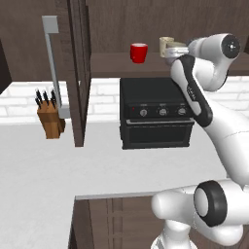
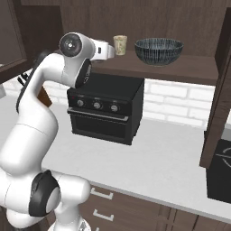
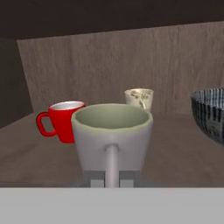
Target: Gather all objects into one cabinet and sort the glasses and bowls to opposite sides.
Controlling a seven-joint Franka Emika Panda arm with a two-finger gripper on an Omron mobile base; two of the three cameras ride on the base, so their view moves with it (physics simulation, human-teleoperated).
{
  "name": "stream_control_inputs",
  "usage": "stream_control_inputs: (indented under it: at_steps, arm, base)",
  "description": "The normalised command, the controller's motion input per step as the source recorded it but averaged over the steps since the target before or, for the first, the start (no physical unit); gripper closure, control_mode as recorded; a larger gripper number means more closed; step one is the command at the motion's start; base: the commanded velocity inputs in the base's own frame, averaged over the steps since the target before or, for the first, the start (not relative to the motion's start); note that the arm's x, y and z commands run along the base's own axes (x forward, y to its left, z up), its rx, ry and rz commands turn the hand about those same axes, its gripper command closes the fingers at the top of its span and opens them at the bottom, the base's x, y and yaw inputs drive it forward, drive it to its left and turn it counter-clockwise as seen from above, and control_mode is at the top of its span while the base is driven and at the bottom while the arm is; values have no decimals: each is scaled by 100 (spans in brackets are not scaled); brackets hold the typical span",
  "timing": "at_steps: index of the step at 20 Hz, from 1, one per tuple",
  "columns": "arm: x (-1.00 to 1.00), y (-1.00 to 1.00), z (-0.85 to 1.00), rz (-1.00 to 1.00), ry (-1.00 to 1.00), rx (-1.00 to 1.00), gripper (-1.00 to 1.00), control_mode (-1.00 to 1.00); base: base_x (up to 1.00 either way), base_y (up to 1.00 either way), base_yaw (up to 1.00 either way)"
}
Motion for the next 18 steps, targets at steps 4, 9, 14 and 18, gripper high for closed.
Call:
stream_control_inputs:
  at_steps: [4, 9, 14, 18]
  arm:
    - [13, 0, -6, 0, -5, -1, 100, -100]
    - [9, 0, -8, 0, -2, -1, 100, -100]
    - [29, 0, 0, 0, 0, 0, 100, -100]
    - [22, 0, 0, 0, 0, 0, 100, -100]
  base:
    - [0, 0, 0]
    - [0, 0, 0]
    - [0, 0, 0]
    - [0, 0, 0]
